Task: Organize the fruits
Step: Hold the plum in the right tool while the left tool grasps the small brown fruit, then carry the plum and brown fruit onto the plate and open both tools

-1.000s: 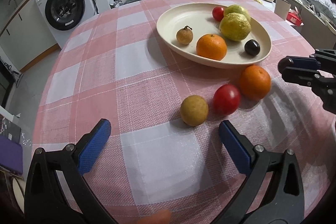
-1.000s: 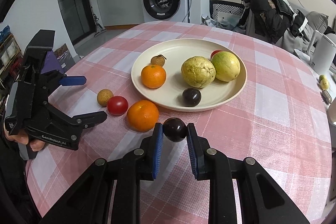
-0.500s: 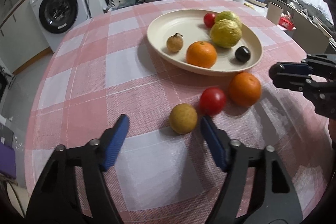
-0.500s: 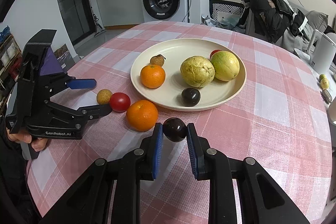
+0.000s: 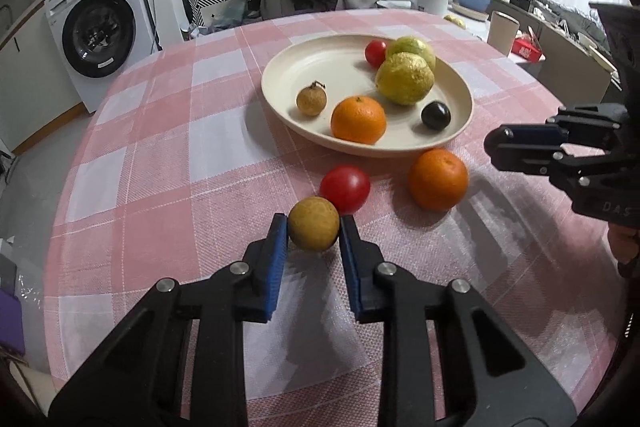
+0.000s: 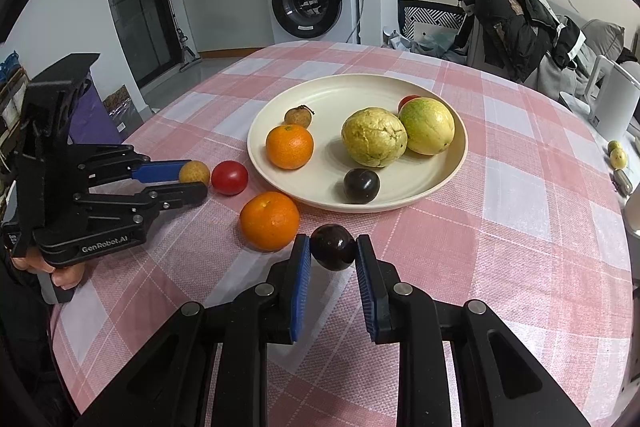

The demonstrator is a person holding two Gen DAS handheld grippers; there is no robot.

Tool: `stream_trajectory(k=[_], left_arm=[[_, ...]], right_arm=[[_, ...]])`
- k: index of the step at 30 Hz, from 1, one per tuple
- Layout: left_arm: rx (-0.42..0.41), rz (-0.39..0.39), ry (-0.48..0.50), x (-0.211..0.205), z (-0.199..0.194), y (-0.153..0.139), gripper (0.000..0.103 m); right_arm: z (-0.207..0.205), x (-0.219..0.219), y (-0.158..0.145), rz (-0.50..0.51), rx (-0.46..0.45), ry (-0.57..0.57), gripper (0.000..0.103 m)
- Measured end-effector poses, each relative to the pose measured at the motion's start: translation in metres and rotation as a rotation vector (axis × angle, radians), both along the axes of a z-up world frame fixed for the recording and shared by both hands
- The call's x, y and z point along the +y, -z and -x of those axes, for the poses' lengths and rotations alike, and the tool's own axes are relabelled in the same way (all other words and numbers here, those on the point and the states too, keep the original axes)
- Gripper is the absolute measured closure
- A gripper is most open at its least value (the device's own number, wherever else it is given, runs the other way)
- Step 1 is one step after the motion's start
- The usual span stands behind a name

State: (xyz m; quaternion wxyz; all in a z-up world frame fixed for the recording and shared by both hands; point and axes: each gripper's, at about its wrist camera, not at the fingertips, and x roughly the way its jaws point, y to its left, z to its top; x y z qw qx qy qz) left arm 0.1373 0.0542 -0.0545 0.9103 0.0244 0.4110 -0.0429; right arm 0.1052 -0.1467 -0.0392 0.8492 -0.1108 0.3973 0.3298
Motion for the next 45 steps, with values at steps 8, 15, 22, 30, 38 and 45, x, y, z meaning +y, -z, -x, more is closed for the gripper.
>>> stream_trajectory(k=[8,15,22,30,38,45], left_arm=[[-0.070,0.027,-0.013,0.002,0.010,-0.020,0.080],[-0.120,0.033,-0.015,-0.004,0.020,-0.036,0.080],[-0.138,0.030,-0.011,-0.015,0.022,-0.043,0.080],[-0.149,0.046,-0.015,-0.019,0.015,-0.048,0.080],[-0.143,0.049,-0.036,-0.019,-0.011,-0.047,0.080],[-0.136,0.047,-0.066,-0.011,-0.038,-0.045,0.080]], right_arm=[[0.001,-0.006,-0.008,-0.033,-0.026,0.023,0.079],[0.000,-0.014,-0.016,-0.082,-0.051,0.062,0.079],[0.000,-0.020,-0.024,-0.119,-0.064,0.091,0.079],[-0.005,-0.028,-0.031,-0.151,-0.067,0.124,0.079],[-0.019,-0.037,-0.037,-0.218,-0.057,0.187,0.079],[-0.039,-0.038,-0.040,-0.251,-0.042,0.239,0.079]])
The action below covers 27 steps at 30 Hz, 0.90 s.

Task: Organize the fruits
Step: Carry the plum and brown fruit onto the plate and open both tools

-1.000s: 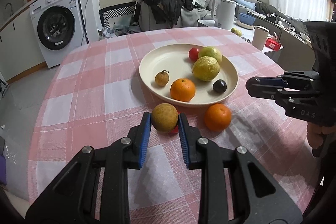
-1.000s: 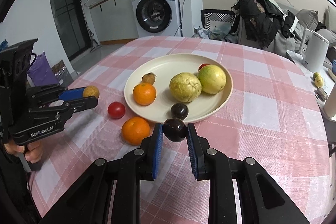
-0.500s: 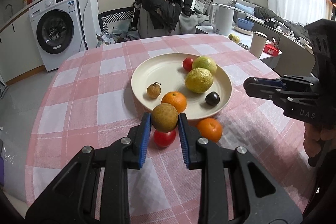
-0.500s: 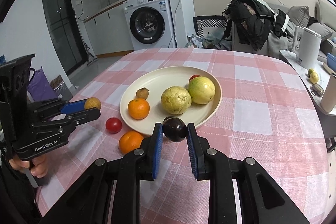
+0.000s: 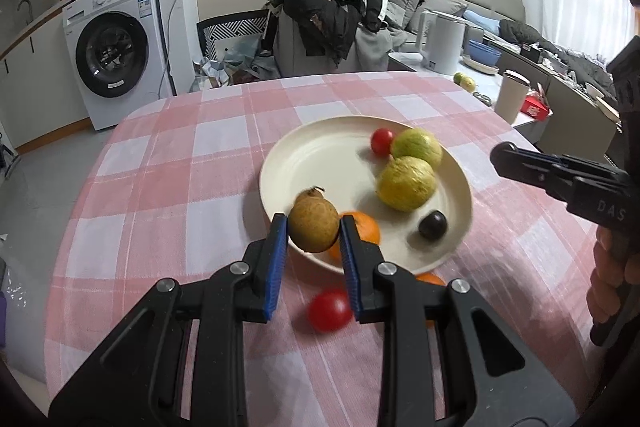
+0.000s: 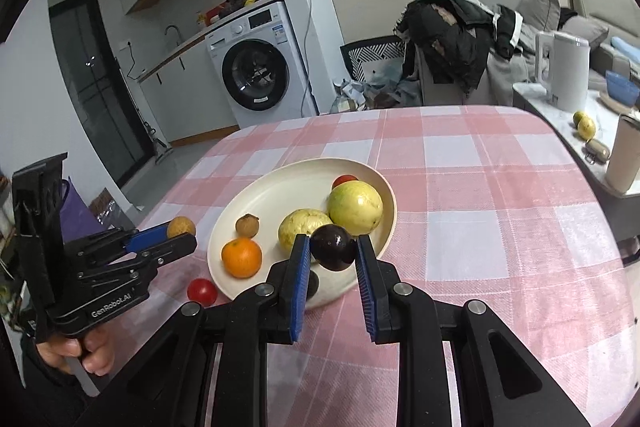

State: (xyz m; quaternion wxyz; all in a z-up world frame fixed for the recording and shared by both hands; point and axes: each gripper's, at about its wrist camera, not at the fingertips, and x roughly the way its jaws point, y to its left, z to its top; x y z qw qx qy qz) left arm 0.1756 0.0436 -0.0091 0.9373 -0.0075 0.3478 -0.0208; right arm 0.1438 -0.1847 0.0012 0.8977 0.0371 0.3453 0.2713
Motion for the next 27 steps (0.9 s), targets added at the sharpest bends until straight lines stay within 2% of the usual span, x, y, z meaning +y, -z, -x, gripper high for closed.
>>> stream_trajectory(k=[10,16,27], left_arm=[[0.041,0.011,-0.041,0.014,-0.037,0.014,0.080],[0.060,0.002,-0.025,0.014,-0.042,0.028,0.080],[0.063,-0.033,-0.005,0.005,-0.044,0.034,0.080]], right_arm=[[-0.019,0.012,0.012,0.030,0.049,-0.011,0.079],[-0.024,0.017,0.023,0.047,0.064,-0.010,0.079],[-0.030,0.021,0.030,0.079,0.066,-0.006,0.079]])
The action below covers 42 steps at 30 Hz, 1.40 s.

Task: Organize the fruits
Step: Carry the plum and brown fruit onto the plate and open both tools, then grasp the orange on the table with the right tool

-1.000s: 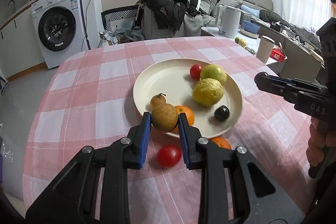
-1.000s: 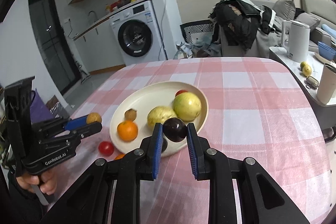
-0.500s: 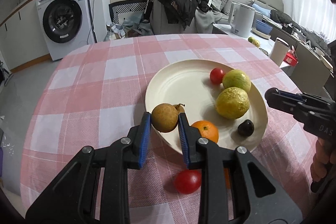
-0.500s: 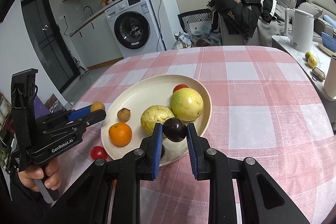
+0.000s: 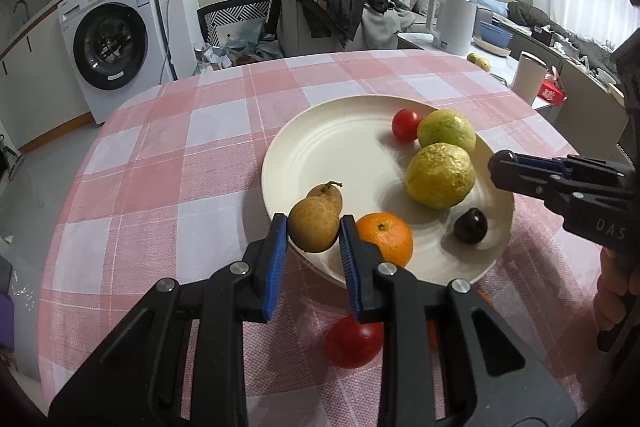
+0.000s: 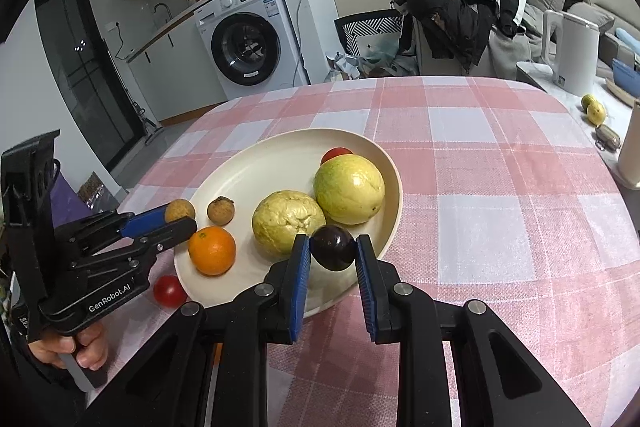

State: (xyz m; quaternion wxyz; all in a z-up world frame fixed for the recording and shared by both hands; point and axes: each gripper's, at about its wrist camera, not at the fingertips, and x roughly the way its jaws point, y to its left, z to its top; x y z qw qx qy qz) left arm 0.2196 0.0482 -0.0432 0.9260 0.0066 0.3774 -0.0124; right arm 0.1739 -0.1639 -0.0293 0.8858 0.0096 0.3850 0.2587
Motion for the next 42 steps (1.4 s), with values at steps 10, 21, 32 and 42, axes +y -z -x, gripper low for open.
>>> stream_trajectory(k=[10,21,32,42], left_arm=[[0.008,-0.021,-0.011,-0.002,0.003,-0.001,0.079],[-0.082,0.014,-0.053,0.005,0.055,-0.028,0.012],[-0.055,0.004,-0.108,0.018,0.089,-0.028,0.000],[-0.044,0.030,-0.127,0.028,0.085,-0.025,0.000]], right_arm=[[-0.001,0.006,0.003,0.026,-0.002,-0.005,0.068],[0.030,-0.009,-0.017,0.060,-0.079,0.014,0.002],[0.047,0.011,-0.006,0.172,-0.012,-0.061,0.000],[0.057,0.036,0.017,0.222,0.048,-0.138,0.000]])
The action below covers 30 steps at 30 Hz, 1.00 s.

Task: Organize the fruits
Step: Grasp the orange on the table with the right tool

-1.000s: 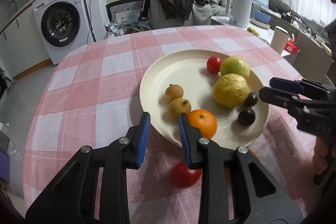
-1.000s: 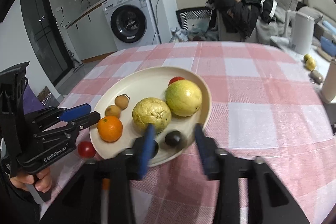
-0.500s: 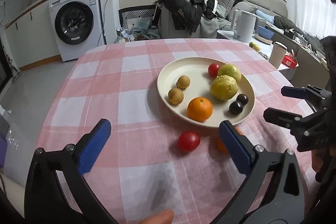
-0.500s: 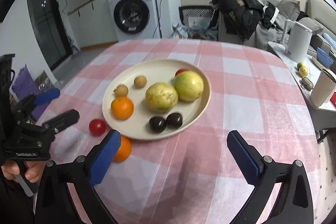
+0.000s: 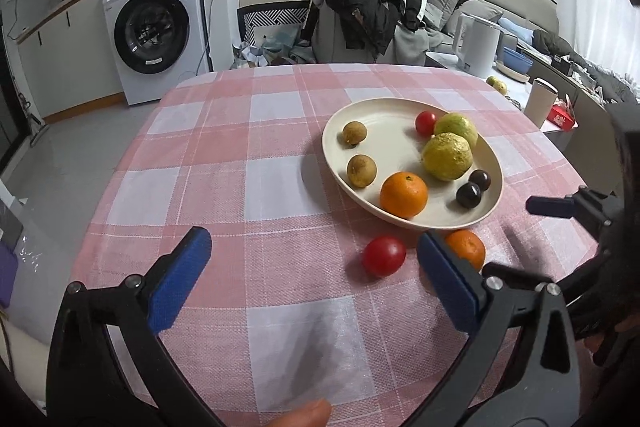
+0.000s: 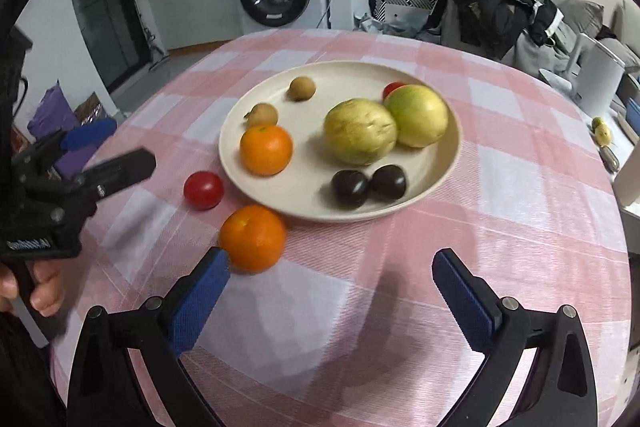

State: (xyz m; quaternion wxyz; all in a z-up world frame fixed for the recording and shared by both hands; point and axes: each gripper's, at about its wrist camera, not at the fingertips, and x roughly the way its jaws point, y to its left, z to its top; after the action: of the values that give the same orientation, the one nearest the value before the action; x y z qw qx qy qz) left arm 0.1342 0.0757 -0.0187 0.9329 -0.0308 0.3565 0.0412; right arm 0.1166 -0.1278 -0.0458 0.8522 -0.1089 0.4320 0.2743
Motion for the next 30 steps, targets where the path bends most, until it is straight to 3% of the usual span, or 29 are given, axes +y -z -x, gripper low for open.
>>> stream_trajectory(k=[15,26,30], left_arm=[[0.026,0.000,0.000,0.003,-0.007,0.007,0.000],[0.042,-0.007,0.013,0.000,-0.009,0.013,0.000],[0.048,-0.008,0.018,-0.001,-0.010,0.015,0.000]], right_arm=[[0.015,0.027,0.010,-0.017,-0.012,-0.068,0.003],[0.020,0.038,0.013,-0.001,-0.009,-0.133,0.040],[0.021,0.039,0.012,-0.008,-0.012,-0.144,0.046]])
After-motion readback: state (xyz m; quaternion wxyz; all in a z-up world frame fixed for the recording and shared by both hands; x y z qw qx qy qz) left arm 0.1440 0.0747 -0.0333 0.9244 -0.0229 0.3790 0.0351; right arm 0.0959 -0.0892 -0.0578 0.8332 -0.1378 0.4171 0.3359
